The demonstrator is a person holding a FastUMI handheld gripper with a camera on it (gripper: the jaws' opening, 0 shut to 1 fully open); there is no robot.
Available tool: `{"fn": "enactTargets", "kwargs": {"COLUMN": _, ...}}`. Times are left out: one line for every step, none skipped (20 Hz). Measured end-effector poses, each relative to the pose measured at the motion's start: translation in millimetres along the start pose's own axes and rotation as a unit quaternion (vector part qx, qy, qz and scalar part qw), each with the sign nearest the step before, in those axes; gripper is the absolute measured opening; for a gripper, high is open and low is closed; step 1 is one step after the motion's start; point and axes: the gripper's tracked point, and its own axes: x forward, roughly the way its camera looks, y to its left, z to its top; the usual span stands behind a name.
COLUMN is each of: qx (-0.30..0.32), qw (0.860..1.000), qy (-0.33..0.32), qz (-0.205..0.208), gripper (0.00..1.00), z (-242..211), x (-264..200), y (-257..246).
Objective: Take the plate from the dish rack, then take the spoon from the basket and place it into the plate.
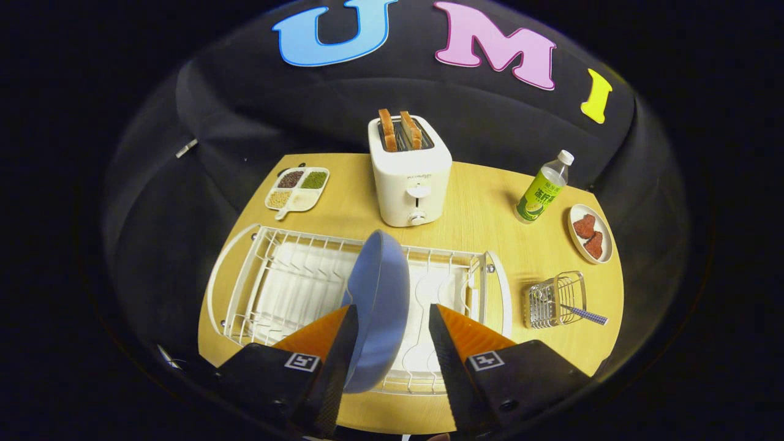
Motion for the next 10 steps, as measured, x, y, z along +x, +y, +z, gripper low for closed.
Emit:
{"fn": "enactTargets", "kwargs": {"qx": 0.001, "qw": 1.000, "qy": 0.007, "qz": -0.009, "gripper": 0.68, "z": -2.6, "x": 4.2, "y": -0.6}}
{"fn": "enactTargets", "kwargs": {"qx": 0.003, "qw": 1.000, "qy": 0.017, "qz": -0.017, "gripper": 0.58, "z": -6.4, "x": 10.1, "y": 1.9}}
{"fn": "enactTargets", "kwargs": {"qx": 0.004, "qw": 0.999, "qy": 0.028, "qz": -0.030, "gripper": 0.53, "z": -9.8, "x": 12.9, "y": 1.0}}
{"fn": "enactTargets", "kwargs": {"qx": 0.001, "qw": 0.998, "qy": 0.033, "qz": -0.047, "gripper": 0.40, "z": -8.2, "x": 11.6, "y": -4.3}}
{"fn": "enactTargets", "kwargs": {"qx": -0.001, "qw": 0.998, "qy": 0.032, "qz": -0.057, "gripper": 0.38, "z": -5.4, "x": 11.4, "y": -6.8}}
{"fn": "enactTargets", "kwargs": {"qx": -0.003, "qw": 0.998, "qy": 0.030, "qz": -0.063, "gripper": 0.34, "z": -3.6, "x": 11.5, "y": -5.8}}
{"fn": "enactTargets", "kwargs": {"qx": -0.004, "qw": 0.997, "qy": 0.030, "qz": -0.069, "gripper": 0.33, "z": -1.6, "x": 11.9, "y": -4.7}}
{"fn": "enactTargets", "kwargs": {"qx": -0.005, "qw": 0.997, "qy": 0.030, "qz": -0.074, "gripper": 0.31, "z": 1.0, "x": 10.7, "y": -4.9}}
{"fn": "enactTargets", "kwargs": {"qx": -0.007, "qw": 0.997, "qy": 0.026, "qz": -0.079, "gripper": 0.31, "z": 6.9, "x": 8.8, "y": -5.4}}
{"fn": "enactTargets", "kwargs": {"qx": -0.009, "qw": 0.996, "qy": 0.019, "qz": -0.084, "gripper": 0.30, "z": 11.9, "x": 8.4, "y": -7.2}}
